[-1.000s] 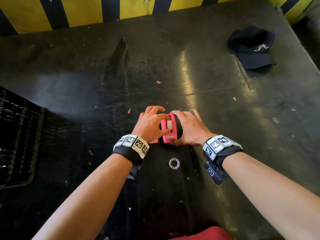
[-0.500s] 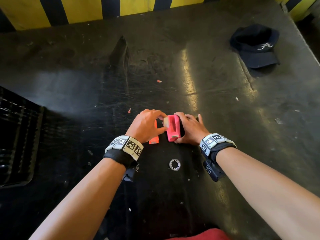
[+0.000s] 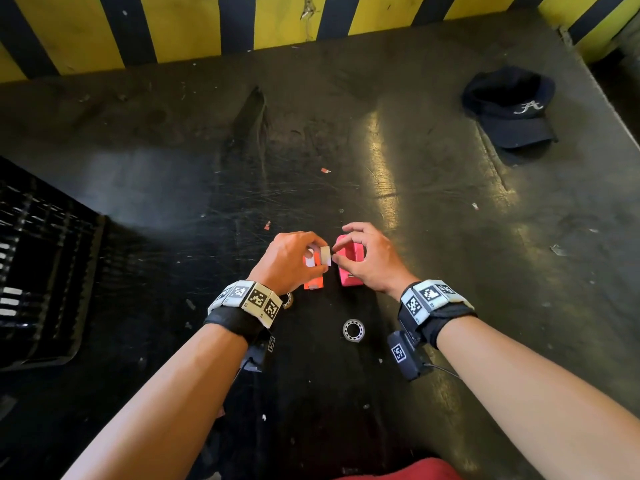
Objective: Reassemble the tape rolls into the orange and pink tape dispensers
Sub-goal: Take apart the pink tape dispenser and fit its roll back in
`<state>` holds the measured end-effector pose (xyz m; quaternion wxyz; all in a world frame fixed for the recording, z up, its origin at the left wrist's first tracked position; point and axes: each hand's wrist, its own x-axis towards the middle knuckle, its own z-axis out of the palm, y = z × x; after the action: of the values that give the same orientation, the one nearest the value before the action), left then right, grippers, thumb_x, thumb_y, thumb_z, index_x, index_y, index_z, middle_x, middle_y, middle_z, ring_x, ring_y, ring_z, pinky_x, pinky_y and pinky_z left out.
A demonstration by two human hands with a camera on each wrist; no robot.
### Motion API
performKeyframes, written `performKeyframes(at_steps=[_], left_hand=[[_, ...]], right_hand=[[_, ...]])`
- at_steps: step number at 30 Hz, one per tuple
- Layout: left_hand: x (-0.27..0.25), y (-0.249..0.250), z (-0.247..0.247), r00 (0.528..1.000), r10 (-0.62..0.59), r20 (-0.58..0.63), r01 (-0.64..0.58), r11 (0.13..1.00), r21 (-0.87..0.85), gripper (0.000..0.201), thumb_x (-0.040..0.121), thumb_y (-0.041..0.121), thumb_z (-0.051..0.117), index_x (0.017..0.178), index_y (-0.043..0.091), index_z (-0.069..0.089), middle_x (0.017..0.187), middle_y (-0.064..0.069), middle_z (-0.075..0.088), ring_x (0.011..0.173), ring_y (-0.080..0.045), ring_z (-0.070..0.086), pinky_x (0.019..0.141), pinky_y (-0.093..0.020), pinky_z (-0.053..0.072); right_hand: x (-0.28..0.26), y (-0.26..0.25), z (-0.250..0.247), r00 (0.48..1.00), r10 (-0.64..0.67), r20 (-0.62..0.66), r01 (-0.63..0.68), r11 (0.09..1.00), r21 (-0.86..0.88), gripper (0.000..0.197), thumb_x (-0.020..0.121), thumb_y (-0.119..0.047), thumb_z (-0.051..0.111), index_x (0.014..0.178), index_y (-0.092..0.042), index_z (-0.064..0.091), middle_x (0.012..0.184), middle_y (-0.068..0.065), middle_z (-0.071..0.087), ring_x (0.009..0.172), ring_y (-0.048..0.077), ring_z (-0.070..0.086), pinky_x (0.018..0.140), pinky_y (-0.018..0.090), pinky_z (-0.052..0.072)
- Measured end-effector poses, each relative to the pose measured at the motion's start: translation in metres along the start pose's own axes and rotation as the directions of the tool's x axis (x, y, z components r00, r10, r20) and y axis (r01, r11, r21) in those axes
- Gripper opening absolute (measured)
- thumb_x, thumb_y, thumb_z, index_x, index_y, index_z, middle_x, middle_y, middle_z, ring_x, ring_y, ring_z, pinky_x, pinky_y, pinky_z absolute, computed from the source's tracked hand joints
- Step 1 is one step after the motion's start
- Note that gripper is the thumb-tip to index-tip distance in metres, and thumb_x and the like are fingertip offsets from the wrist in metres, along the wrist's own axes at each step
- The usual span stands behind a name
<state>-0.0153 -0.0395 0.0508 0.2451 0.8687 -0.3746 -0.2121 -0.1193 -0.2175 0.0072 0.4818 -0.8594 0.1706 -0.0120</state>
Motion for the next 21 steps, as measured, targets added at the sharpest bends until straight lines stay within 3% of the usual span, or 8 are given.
performKeyframes(at_steps=[8,15,21], left_hand=[[-0.007,0.000,-0.001,1.000,-0.006,-0.008,0.006,1.000,-0.010,0.037,0.077,0.028,0.085,0.111,0.020,0.074,0.103,0.001,0.076,0.092,-0.017,0.071,0.086,-0.042,0.059],[-0.010,-0.001,-0.003,1.000,0.001,-0.019,-0.001,1.000,-0.017,0.038,0.077,0.027,0.084,0.112,0.017,0.073,0.104,0.001,0.076,0.089,-0.017,0.072,0.086,-0.041,0.060],[-0.016,0.000,-0.005,0.999,0.008,-0.037,-0.009,1.000,-0.022,0.038,0.076,0.025,0.084,0.111,0.016,0.073,0.103,0.002,0.075,0.088,-0.016,0.071,0.085,-0.040,0.060]], right_hand=[[-0.001,-0.006,0.004,0.999,-0.008,0.042,0.009,0.999,-0.034,0.012,0.084,-0.032,0.083,0.093,-0.024,0.079,0.138,0.000,0.059,0.131,0.022,0.054,0.109,0.041,0.042],[0.000,-0.008,0.000,0.997,-0.005,0.079,0.008,0.999,-0.040,0.011,0.085,-0.032,0.081,0.086,-0.031,0.071,0.132,-0.004,0.058,0.127,0.020,0.054,0.107,0.038,0.041],[-0.003,-0.014,-0.010,0.998,-0.004,0.058,0.006,0.999,-0.039,0.009,0.087,-0.023,0.078,0.083,-0.024,0.069,0.126,0.000,0.060,0.119,0.019,0.058,0.105,0.036,0.043]])
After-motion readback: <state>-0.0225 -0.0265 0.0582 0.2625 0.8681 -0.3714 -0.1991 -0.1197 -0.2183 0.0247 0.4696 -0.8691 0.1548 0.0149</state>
